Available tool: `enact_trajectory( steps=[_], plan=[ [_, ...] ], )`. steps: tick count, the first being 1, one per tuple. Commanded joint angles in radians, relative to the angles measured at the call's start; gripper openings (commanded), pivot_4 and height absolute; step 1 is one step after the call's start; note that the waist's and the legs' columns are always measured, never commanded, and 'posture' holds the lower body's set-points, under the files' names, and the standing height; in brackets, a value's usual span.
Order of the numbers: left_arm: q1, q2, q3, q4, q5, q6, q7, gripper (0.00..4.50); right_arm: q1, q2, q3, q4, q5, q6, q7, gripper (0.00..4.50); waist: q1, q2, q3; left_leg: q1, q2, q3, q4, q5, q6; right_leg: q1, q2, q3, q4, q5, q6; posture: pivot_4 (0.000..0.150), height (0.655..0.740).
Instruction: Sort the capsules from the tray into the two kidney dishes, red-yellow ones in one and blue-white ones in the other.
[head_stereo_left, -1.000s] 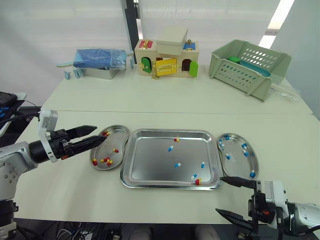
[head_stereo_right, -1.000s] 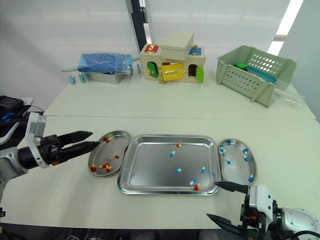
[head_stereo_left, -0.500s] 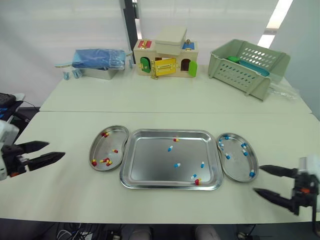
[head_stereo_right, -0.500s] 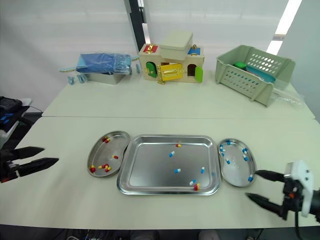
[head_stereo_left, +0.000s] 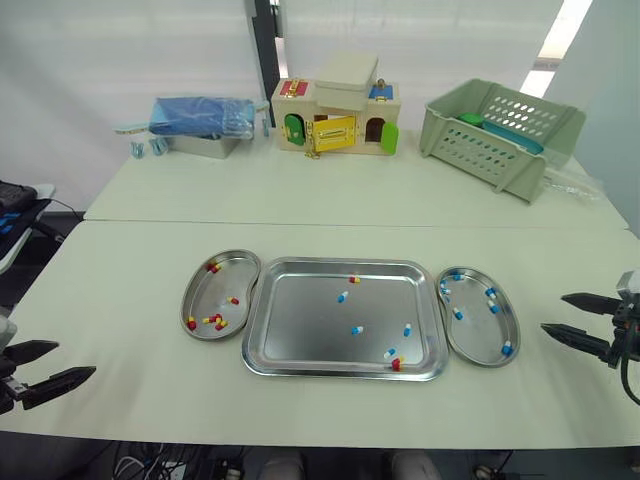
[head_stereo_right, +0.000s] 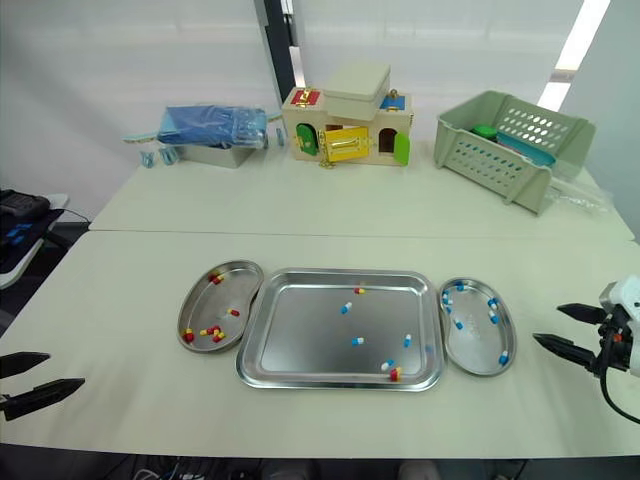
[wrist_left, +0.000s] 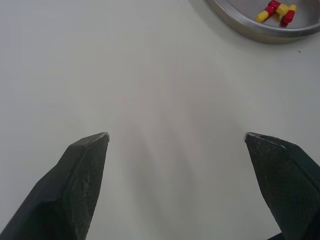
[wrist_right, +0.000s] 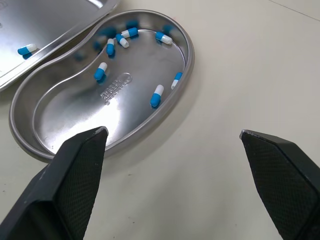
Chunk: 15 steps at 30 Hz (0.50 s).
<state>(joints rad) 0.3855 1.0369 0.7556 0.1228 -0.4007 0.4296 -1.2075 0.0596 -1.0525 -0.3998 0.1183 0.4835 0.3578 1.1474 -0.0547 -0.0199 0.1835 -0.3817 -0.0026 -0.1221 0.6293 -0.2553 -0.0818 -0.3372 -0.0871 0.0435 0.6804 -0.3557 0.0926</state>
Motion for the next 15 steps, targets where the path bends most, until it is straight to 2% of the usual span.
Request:
enact_trajectory(
  steps=[1,9,12,15],
  plan=[
    [-0.003,0.0,0.038,-0.023,-0.005,-0.006,0.013,4.49,-0.036,-0.01,-0.006,0.046,-0.037,-0.027,-0.013,4.5,-0.001,0.0,0.0,0.0,0.0,0.0,0.0,0.0,0.0,0.0,0.0,0.0,0.0,0.0,0.0,0.15,0.74],
    [-0.03,-0.037,0.039,-0.045,-0.024,-0.065,0.022,4.49,-0.108,-0.009,-0.001,0.1,-0.027,0.054,-0.016,4.5,-0.002,0.001,0.0,0.0,0.0,0.0,0.0,0.0,0.0,0.0,0.0,0.0,0.0,0.0,0.0,0.15,0.74],
    [-0.06,-0.077,0.045,-0.08,-0.065,-0.093,0.019,4.49,-0.142,-0.003,0.002,0.143,-0.037,0.024,-0.009,4.5,-0.002,0.001,0.0,0.0,0.0,0.0,0.0,0.0,0.0,0.0,0.0,0.0,0.0,0.0,0.0,0.15,0.74],
    [-0.005,-0.128,0.054,-0.171,-0.085,-0.118,0.001,4.49,-0.162,0.005,0.0,0.182,-0.052,-0.06,0.018,4.5,-0.003,0.001,0.0,0.0,0.0,0.0,0.0,0.0,0.0,0.0,0.0,0.0,-0.001,0.0,0.0,0.15,0.74]
  ],
)
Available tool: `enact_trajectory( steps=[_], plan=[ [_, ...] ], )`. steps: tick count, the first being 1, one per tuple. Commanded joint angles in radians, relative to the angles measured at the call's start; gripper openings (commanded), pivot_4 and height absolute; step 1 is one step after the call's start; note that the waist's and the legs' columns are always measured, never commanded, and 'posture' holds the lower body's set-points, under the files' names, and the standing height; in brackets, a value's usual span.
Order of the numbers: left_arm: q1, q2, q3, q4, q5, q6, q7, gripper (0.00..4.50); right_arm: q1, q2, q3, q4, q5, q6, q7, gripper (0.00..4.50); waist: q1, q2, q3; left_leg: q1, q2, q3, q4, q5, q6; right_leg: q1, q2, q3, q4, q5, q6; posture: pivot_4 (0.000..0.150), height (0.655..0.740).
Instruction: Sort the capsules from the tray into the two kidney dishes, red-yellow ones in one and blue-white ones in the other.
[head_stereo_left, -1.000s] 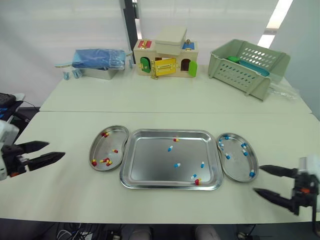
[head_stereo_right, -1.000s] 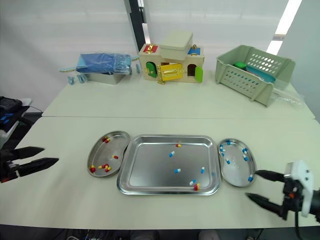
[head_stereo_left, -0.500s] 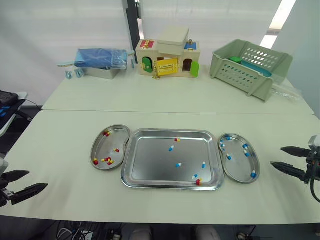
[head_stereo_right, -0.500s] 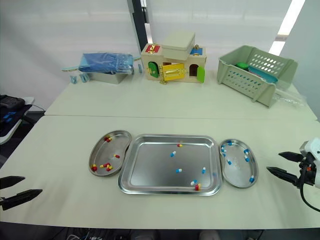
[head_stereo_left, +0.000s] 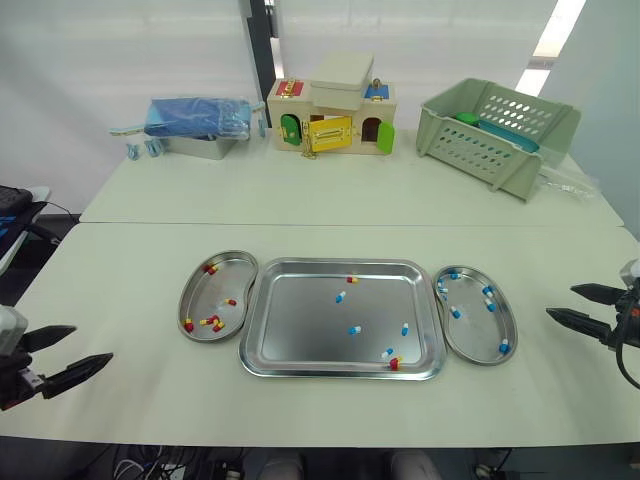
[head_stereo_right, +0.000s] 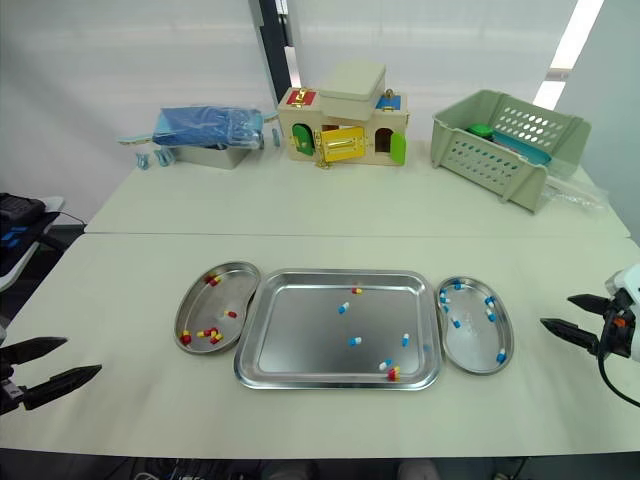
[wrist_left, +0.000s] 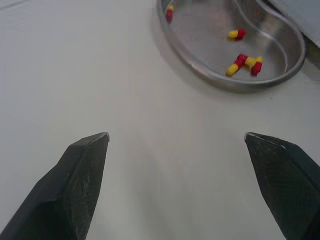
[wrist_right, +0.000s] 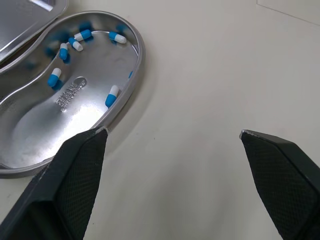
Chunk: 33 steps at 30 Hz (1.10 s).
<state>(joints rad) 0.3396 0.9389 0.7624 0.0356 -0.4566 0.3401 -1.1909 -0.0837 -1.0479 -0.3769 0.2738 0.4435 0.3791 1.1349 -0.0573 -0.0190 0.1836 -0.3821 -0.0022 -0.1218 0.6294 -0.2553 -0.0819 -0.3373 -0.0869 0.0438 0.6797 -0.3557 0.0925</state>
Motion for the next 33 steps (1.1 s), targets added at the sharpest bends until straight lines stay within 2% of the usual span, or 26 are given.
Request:
enact_trajectory(
  steps=[1,4,7,13,16,21,23,26,33],
  plan=[
    [0.059,-0.055,0.051,-0.116,-0.041,-0.032,-0.012,4.49,-0.022,-0.006,-0.014,0.04,-0.017,-0.077,0.035,4.5,-0.001,0.0,0.0,0.0,0.0,0.0,0.0,0.0,0.0,0.0,0.0,0.0,0.0,0.0,0.0,0.15,0.74],
    [0.077,-0.111,0.051,-0.196,-0.07,-0.041,0.02,4.49,-0.029,-0.02,0.0,0.058,-0.013,-0.007,0.033,4.5,0.001,0.0,0.0,0.0,0.0,0.001,0.0,0.0,0.0,0.0,0.0,0.0,0.0,0.0,0.0,0.15,0.74],
    [0.106,-0.174,0.039,-0.279,-0.073,-0.066,0.056,4.49,-0.025,-0.011,-0.003,0.059,-0.033,-0.059,0.042,4.5,0.002,0.0,0.0,0.0,0.0,0.001,0.001,0.0,0.0,0.0,0.0,0.001,0.0,0.0,0.0,0.15,0.74],
    [0.226,-0.432,-0.016,-0.542,-0.188,-0.112,0.137,4.49,-0.032,-0.022,-0.014,0.061,-0.008,-0.002,0.068,4.5,0.0,0.0,0.0,0.0,0.0,0.001,0.001,0.0,0.0,0.001,-0.001,0.001,-0.001,0.0,0.0,0.15,0.74],
    [0.321,-0.527,-0.079,-0.603,-0.177,-0.195,0.097,4.49,-0.043,-0.027,-0.003,0.068,-0.021,-0.015,0.084,4.5,0.002,0.0,0.0,0.0,0.0,0.002,0.001,0.0,0.0,0.001,-0.001,0.001,-0.001,0.0,0.0,0.15,0.74],
    [0.35,-0.638,-0.217,-0.59,-0.104,-0.407,0.059,4.49,-0.081,-0.025,0.021,0.094,-0.037,-0.03,0.102,4.5,0.009,0.002,-0.001,0.001,-0.001,0.003,0.001,0.0,0.0,0.002,-0.001,0.002,-0.001,0.0,0.0,0.15,0.74],
    [0.349,-0.673,-0.256,-0.579,-0.09,-0.441,0.093,4.49,-0.093,-0.025,0.029,0.106,-0.044,-0.033,0.105,4.5,0.011,0.002,-0.001,0.001,-0.001,0.002,0.001,0.0,0.0,0.002,-0.001,0.002,-0.002,0.0,0.0,0.15,0.74],
    [0.402,-0.718,-0.333,-0.56,-0.074,-0.552,0.046,4.49,-0.098,-0.028,0.036,0.116,-0.052,-0.045,0.112,4.5,0.011,0.001,-0.001,0.0,-0.001,0.003,0.001,0.0,0.0,0.002,-0.001,0.002,-0.003,0.0,0.0,0.15,0.74],
    [0.473,-0.727,-0.444,-0.471,-0.068,-0.747,-0.037,4.49,-0.103,-0.039,0.037,0.143,-0.071,-0.063,0.141,4.5,0.011,0.001,-0.001,0.0,-0.001,0.004,0.001,0.0,0.0,0.002,-0.001,0.002,-0.004,0.0,0.001,0.15,0.74]
  ],
)
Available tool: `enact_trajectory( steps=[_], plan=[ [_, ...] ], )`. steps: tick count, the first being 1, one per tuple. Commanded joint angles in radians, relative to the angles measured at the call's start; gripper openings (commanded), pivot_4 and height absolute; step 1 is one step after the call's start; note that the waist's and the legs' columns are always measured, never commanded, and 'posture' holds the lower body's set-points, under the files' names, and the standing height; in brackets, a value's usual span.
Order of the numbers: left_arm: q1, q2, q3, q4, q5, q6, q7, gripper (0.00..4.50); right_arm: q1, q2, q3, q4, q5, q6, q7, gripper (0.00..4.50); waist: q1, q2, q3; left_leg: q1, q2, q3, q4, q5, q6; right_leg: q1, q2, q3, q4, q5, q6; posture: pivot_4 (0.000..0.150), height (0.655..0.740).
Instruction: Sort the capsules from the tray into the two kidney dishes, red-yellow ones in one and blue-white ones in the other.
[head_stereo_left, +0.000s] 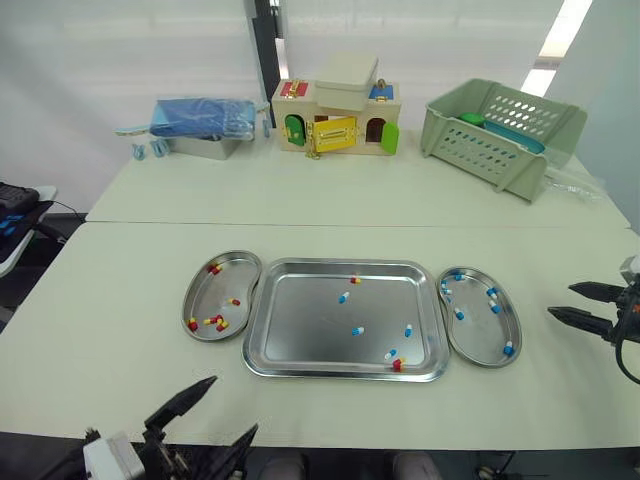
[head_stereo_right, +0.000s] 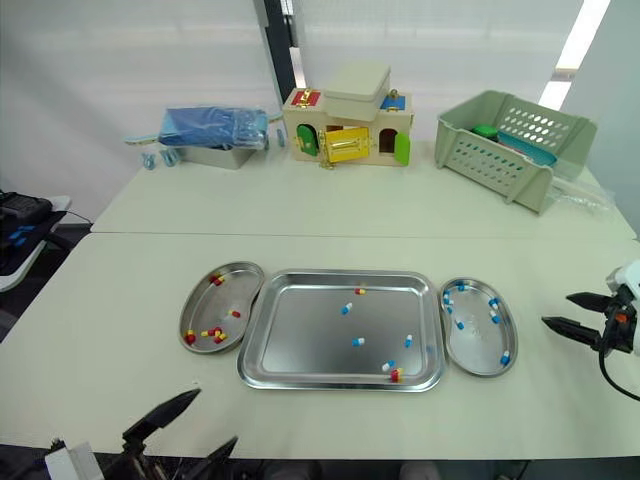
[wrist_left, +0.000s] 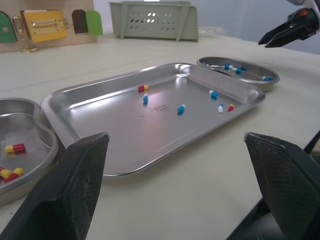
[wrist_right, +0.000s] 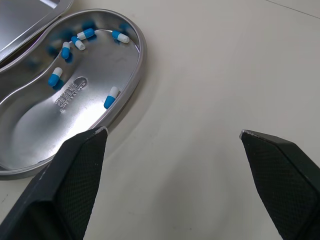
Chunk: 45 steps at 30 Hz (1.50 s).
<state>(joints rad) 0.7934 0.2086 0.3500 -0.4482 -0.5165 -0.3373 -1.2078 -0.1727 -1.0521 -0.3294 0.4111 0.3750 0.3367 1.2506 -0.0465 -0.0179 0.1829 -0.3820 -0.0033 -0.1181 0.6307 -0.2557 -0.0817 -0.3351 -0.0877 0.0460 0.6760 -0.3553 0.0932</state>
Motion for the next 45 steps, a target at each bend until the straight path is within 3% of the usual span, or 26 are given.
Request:
enact_trajectory(
  steps=[1,6,12,16,18,22,25,29,35,41,45],
  plan=[
    [0.019,0.009,-0.041,0.017,-0.01,-0.084,-0.021,4.49,-0.014,-0.037,-0.007,0.01,-0.007,-0.025,0.031,4.5,-0.001,0.0,0.0,0.0,0.0,0.0,0.0,0.0,0.0,0.0,0.0,0.0,0.0,0.0,0.0,0.15,0.74],
    [0.021,0.039,-0.103,0.038,-0.012,-0.167,-0.054,4.49,-0.039,-0.045,0.01,0.046,-0.025,-0.05,0.05,4.5,-0.005,0.0,0.0,0.0,0.0,0.001,0.0,0.0,0.0,0.0,0.0,0.001,0.0,0.0,0.0,0.15,0.74],
    [0.01,0.041,-0.167,0.024,0.021,-0.186,0.026,4.49,-0.034,-0.072,0.009,0.023,-0.022,-0.056,0.113,4.5,-0.005,0.0,0.0,0.0,0.0,0.001,0.0,0.0,0.0,0.0,0.0,0.001,0.0,0.0,0.0,0.15,0.74],
    [0.026,0.05,-0.197,0.019,0.033,-0.205,0.063,4.49,-0.001,-0.132,-0.009,-0.178,0.071,0.051,0.231,4.5,-0.009,0.003,0.0,0.0,0.0,0.001,0.0,0.0,0.0,0.0,0.0,0.002,-0.001,0.0,0.001,0.15,0.74],
    [0.024,0.06,-0.2,0.016,0.031,-0.207,0.081,4.49,-0.037,-0.149,0.011,-0.393,0.195,0.195,0.241,4.5,-0.013,0.003,0.0,0.0,0.0,0.002,0.0,0.0,0.0,0.0,0.0,0.002,-0.001,0.0,0.001,0.15,0.74],
    [0.006,0.08,-0.201,0.016,0.022,-0.206,0.119,4.49,-0.182,-0.112,0.105,-0.657,0.346,0.389,0.157,4.5,-0.011,0.005,-0.001,0.001,0.001,0.001,0.0,0.0,0.0,-0.001,0.001,0.002,0.0,0.0,0.001,0.15,0.74],
    [0.007,0.087,-0.205,0.015,0.016,-0.202,0.146,4.49,-0.309,-0.056,0.251,-0.768,0.355,0.473,0.095,4.5,-0.004,0.0,0.001,0.0,0.001,-0.001,0.0,0.0,0.0,-0.001,0.001,0.0,-0.001,0.0,0.001,0.15,0.74],
    [0.021,0.086,-0.206,0.025,0.017,-0.215,0.178,4.49,-0.454,0.091,0.477,-0.784,0.21,0.46,-0.013,4.5,-0.001,-0.002,0.001,-0.004,0.0,-0.003,0.0,0.0,0.0,-0.002,0.0,-0.002,-0.004,0.001,0.001,0.15,0.74],
    [0.017,0.084,-0.215,0.031,0.026,-0.224,0.216,4.49,-0.546,0.26,0.709,-0.715,-0.009,0.376,-0.117,4.5,-0.004,-0.002,0.001,-0.009,0.0,-0.004,0.0,0.0,0.0,-0.007,0.0,-0.003,-0.003,0.001,0.001,0.15,0.74],
    [0.009,0.085,-0.212,0.024,0.025,-0.22,0.261,4.49,-0.596,0.394,0.837,-0.631,-0.157,0.32,-0.164,4.5,-0.005,-0.002,0.001,-0.009,0.0,-0.005,0.0,0.0,0.0,-0.009,0.0,-0.003,0.001,0.001,0.001,0.15,0.74],
    [0.008,0.088,-0.215,0.01,0.036,-0.212,0.292,4.5,-0.601,0.424,0.852,-0.614,-0.176,0.315,-0.15,3.55,-0.004,-0.002,0.001,-0.01,-0.001,-0.005,0.0,0.0,0.0,-0.009,0.0,-0.003,0.0,0.001,0.001,0.15,0.74]
  ],
)
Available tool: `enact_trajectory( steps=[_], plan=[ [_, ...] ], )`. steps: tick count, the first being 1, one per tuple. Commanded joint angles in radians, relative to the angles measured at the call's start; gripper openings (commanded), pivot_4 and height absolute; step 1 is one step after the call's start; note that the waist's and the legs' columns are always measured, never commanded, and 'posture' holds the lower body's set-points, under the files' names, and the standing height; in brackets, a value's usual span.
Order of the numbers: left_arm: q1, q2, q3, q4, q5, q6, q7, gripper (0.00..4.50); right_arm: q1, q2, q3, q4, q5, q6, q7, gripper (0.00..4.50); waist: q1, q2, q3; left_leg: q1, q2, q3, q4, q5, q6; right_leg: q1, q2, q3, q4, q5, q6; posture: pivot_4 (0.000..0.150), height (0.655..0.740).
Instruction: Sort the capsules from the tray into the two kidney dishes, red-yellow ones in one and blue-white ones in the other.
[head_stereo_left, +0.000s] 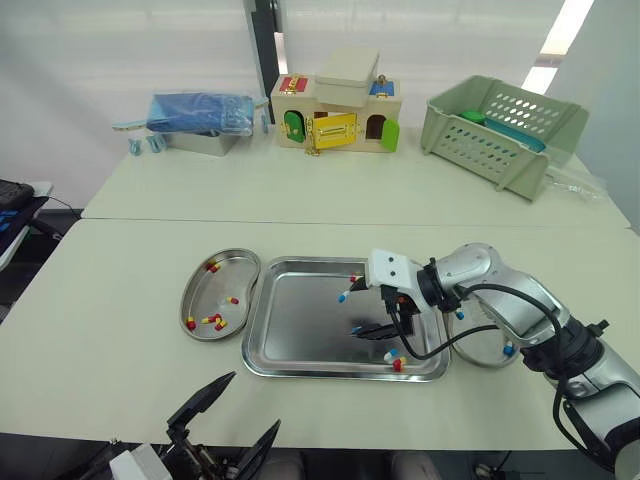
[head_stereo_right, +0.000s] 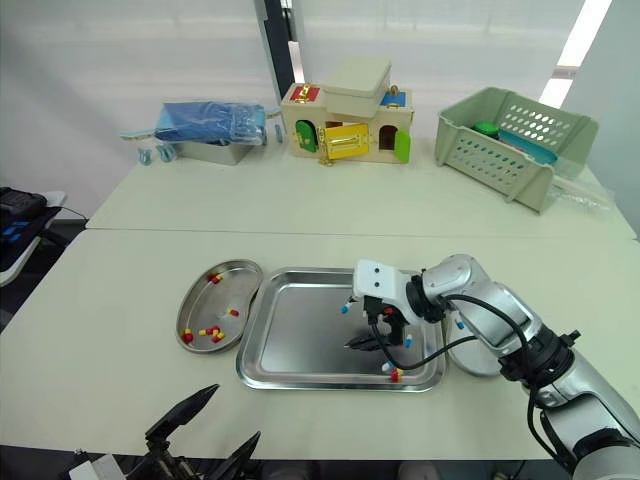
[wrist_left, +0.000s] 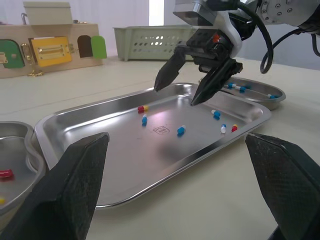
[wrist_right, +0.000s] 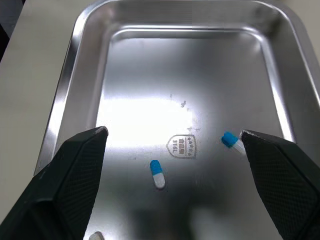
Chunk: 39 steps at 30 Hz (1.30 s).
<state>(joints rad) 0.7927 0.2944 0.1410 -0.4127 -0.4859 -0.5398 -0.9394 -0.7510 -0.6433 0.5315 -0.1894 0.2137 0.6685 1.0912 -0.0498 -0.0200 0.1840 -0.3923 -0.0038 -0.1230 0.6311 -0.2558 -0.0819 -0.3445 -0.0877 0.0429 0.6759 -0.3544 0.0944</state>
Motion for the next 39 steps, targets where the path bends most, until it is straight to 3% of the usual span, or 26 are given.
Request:
enact_trajectory(
  steps=[1,2,26,38,39],
  plan=[
    [0.012,0.002,-0.012,-0.035,0.011,-0.008,0.033,4.5,-0.019,0.018,-0.002,-0.018,-0.018,-0.016,0.015,3.2,-0.003,0.0,0.0,0.0,0.0,0.0,0.0,0.0,0.0,0.0,0.0,0.0,0.0,0.0,0.0,0.15,0.74],
    [0.016,0.002,-0.018,-0.043,0.016,-0.007,0.04,4.5,-0.015,0.019,0.004,-0.023,-0.024,-0.018,0.02,2.85,-0.003,0.0,0.0,0.0,0.0,0.0,0.0,0.0,0.0,0.0,0.0,0.0,0.001,0.0,0.0,0.15,0.74],
    [0.041,0.052,-0.032,0.008,-0.003,-0.069,0.036,4.5,0.037,0.073,0.088,0.116,-0.202,-0.143,0.038,2.85,-0.002,0.0,0.0,0.0,0.0,0.0,0.0,0.0,0.0,-0.002,0.0,0.0,0.002,0.0,0.0,0.15,0.74],
    [0.013,0.07,-0.032,0.008,-0.008,-0.057,0.046,4.5,0.047,0.064,0.089,0.114,-0.251,-0.146,0.076,0.01,-0.001,0.0,0.0,0.0,0.0,0.0,0.0,0.0,0.0,-0.001,0.0,0.0,0.002,0.0,0.0,0.15,0.74],
    [0.012,0.072,-0.033,0.008,-0.008,-0.057,0.045,4.5,0.049,0.065,0.085,0.11,-0.25,-0.143,0.078,0.01,-0.001,0.0,0.0,0.0,0.0,0.0,0.0,0.0,0.0,-0.001,0.0,0.0,0.002,0.0,0.0,0.15,0.74]
  ],
)
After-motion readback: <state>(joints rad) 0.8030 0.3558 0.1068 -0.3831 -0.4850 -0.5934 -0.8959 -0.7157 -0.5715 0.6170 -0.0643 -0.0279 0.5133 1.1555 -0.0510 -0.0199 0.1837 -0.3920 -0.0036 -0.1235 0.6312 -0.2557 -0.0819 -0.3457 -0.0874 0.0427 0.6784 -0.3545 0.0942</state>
